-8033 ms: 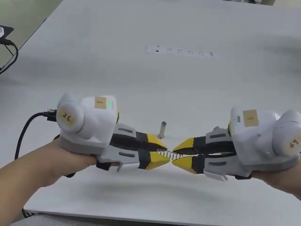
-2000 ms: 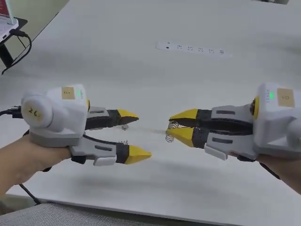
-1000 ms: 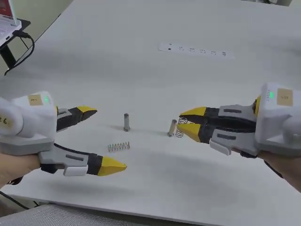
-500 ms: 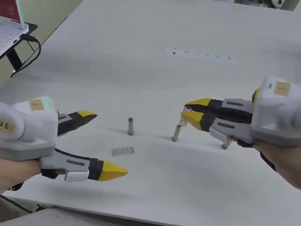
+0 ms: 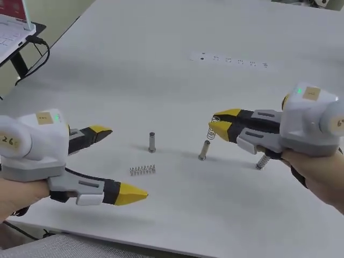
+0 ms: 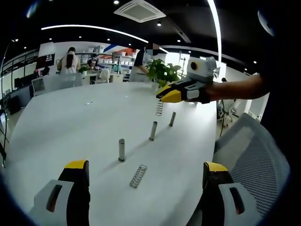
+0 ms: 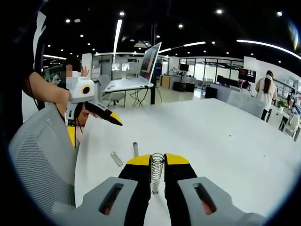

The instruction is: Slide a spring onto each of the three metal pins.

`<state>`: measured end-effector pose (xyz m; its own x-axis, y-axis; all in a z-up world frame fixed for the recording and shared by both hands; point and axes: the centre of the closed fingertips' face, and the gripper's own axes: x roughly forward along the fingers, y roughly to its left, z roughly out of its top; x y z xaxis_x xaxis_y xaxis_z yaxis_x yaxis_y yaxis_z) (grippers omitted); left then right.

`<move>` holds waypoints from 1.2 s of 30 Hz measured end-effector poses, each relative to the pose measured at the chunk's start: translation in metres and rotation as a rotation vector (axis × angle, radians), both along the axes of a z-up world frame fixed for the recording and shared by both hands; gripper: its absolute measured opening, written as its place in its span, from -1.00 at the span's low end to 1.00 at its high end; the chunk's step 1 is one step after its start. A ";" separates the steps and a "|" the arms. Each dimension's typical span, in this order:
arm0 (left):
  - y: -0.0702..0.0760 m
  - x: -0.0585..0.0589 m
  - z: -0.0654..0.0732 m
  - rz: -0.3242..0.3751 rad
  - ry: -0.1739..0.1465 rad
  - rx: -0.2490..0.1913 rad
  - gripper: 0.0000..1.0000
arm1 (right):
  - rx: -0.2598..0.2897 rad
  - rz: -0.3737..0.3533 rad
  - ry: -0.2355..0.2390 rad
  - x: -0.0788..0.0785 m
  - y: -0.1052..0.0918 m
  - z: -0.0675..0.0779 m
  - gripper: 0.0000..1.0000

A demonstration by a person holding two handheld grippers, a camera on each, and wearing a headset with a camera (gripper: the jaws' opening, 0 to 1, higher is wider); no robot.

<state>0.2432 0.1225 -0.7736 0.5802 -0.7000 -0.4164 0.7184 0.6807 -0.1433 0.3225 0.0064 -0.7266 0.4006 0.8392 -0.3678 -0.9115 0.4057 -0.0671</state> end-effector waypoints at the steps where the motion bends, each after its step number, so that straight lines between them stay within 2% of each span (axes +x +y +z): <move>1: 0.000 0.000 0.000 0.001 -0.001 0.001 0.96 | -0.008 0.003 -0.003 0.000 0.001 -0.001 -0.87; 9: 0.003 0.000 0.001 0.008 -0.001 -0.007 0.96 | -0.016 -0.004 0.014 0.001 0.000 -0.009 -0.87; 36: 0.003 0.003 0.003 0.012 -0.007 -0.006 0.95 | -0.025 -0.019 0.044 0.004 -0.001 -0.023 -0.87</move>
